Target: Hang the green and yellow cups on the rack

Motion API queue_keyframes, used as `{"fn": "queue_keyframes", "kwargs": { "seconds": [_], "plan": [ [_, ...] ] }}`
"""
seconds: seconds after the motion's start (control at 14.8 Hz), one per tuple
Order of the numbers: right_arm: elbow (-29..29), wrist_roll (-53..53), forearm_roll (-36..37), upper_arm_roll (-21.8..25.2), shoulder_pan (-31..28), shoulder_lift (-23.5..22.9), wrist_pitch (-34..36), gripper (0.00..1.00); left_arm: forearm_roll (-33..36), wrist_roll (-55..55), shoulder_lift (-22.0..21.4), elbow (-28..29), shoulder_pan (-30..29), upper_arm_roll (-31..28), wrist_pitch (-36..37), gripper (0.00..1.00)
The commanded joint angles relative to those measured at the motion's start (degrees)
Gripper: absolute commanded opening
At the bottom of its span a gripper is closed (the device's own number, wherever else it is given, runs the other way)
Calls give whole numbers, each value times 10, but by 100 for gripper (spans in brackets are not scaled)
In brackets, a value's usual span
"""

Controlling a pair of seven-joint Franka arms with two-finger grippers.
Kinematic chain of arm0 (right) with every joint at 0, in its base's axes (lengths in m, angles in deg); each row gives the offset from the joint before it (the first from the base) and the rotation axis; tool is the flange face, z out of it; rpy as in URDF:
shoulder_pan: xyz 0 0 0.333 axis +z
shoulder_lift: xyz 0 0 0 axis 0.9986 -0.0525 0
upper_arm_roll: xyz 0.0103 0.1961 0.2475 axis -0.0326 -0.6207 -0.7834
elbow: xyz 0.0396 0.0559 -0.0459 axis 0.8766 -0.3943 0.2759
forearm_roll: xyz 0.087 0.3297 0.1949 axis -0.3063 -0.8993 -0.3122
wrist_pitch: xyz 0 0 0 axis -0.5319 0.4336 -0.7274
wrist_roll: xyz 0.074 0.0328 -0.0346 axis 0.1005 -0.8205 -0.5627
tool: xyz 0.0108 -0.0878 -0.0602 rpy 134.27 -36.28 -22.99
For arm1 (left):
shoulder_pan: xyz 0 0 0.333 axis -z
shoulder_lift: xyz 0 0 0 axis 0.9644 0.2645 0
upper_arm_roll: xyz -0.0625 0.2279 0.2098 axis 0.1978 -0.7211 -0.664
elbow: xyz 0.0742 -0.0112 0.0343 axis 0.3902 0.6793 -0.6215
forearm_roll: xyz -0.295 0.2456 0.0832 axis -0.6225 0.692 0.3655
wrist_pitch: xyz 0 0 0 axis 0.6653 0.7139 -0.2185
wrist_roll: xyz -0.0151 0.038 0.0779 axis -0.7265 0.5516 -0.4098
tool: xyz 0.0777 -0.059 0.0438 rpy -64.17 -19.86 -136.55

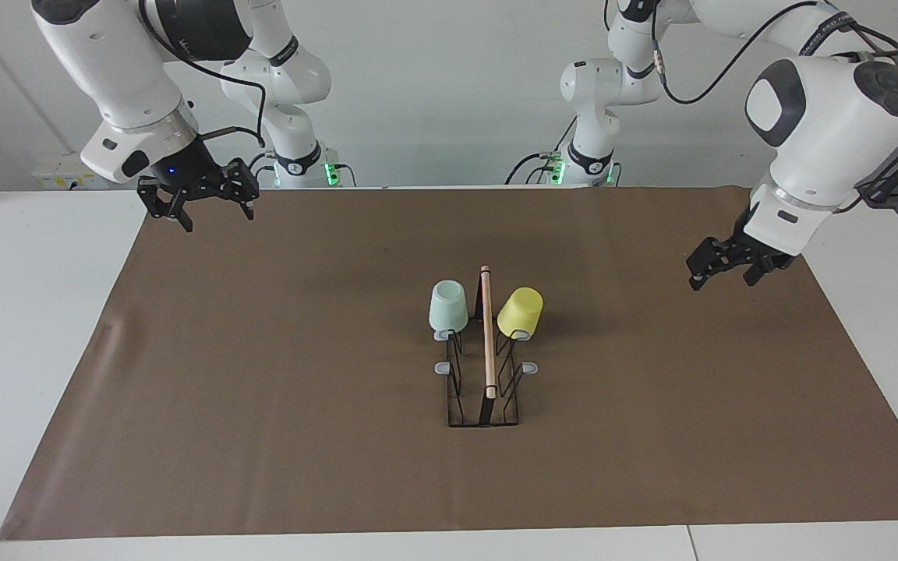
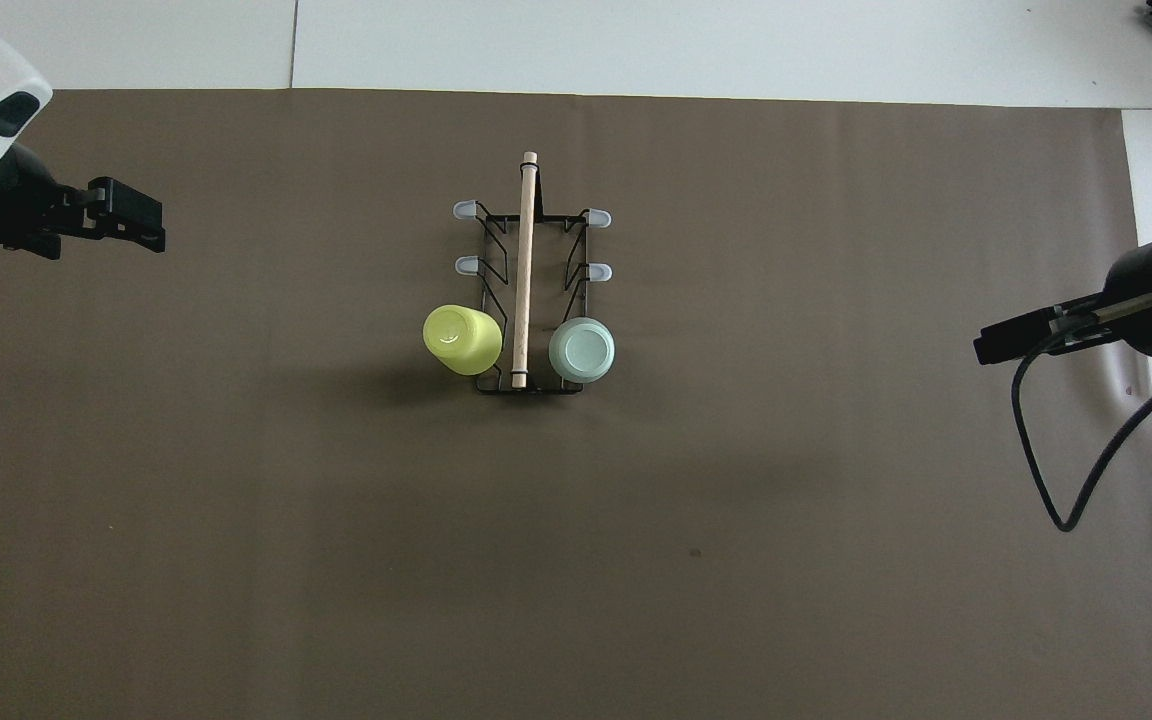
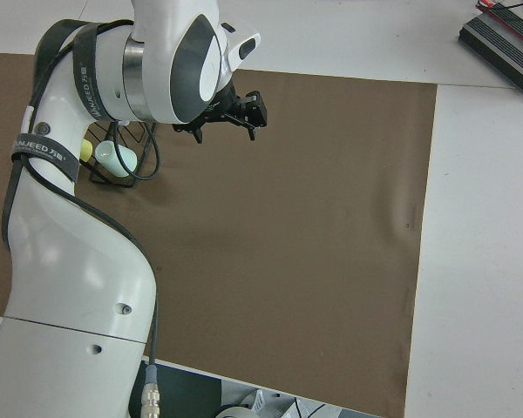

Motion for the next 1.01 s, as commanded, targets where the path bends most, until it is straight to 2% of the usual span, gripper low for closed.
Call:
{"fn": "queue_keyframes", "kwargs": {
  "seconds": [0.0,0.07,0.2,0.4,0.61,0.81,0.94],
  "plan": [
    [12,21,9,-2,0,-8,-4,100,-6,-18,-116,115,-5,8,3,100],
    [17,32,8,-2,-1,-9,0,100,-5,-23,-142,134,-11,10,15,100],
    [20,38,9,-2,0,-7,4,100,-5,-27,-155,139,-51,43,39,100],
    [20,38,10,0,0,-6,3,100,-6,-24,-140,104,-66,58,43,100],
    [20,36,22,0,0,-7,-13,100,2,-24,-111,48,-71,57,89,100],
    [20,33,34,0,0,-7,-28,100,16,-36,-112,52,-71,60,107,100],
    [19,30,44,-1,-2,-7,-28,100,20,-54,-97,46,-69,57,113,100]
  ]
}}
